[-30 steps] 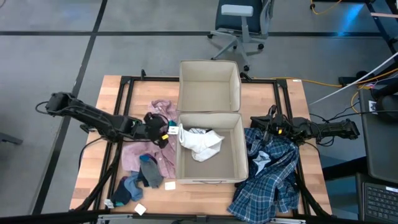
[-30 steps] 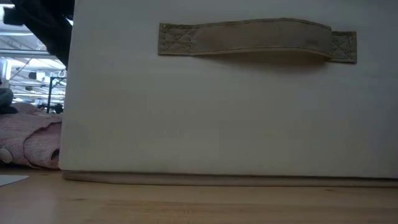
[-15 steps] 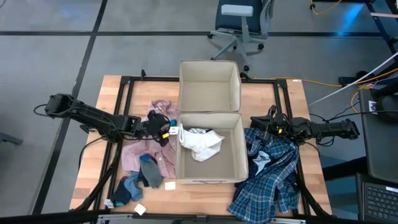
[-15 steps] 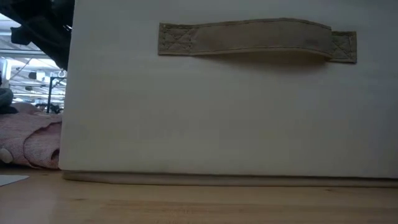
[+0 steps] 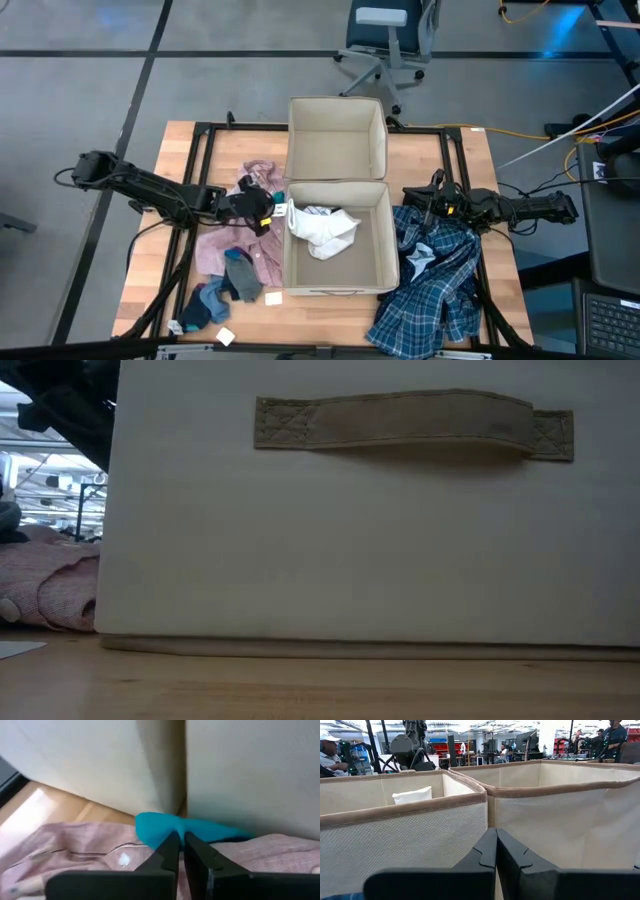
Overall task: Sort clothes
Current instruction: Put the blue sock into the top laundry organizer, then put the pink shirt into the top laundry organizer
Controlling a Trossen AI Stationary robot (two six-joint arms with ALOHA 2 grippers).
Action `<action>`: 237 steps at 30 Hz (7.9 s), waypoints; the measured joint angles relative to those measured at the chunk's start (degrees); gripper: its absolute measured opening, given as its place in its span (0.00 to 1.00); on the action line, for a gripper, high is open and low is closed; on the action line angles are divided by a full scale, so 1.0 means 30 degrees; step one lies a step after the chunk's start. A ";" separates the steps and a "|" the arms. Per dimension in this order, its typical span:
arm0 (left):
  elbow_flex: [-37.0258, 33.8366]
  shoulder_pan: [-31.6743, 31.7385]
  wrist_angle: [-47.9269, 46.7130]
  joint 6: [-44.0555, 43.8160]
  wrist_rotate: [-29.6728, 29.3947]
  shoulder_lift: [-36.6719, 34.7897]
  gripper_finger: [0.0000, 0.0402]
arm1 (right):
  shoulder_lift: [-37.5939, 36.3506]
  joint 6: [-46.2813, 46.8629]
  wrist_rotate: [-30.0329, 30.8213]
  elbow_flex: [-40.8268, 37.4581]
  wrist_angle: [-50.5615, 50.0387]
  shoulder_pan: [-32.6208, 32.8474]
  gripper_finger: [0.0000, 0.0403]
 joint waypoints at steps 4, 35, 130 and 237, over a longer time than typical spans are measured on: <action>0.1317 -0.0135 -0.2406 -0.0387 -0.1345 -0.0653 0.01 | 0.0000 -0.0007 0.0000 -0.0002 0.0005 0.0000 0.02; 0.8435 0.2004 0.4280 1.3065 -0.5604 -0.3054 0.01 | 0.0000 -0.0466 0.0000 0.0005 0.0005 0.0000 0.02; 0.2040 0.0057 -0.8746 -0.6901 0.6077 0.1335 0.54 | 0.0022 -0.0729 -0.0211 -0.0002 -0.0002 0.0000 0.02; 2.0285 0.6870 0.5555 1.8563 -0.0618 0.3101 0.03 | 0.0379 -0.0459 -0.0211 0.0000 -0.0002 0.0000 0.02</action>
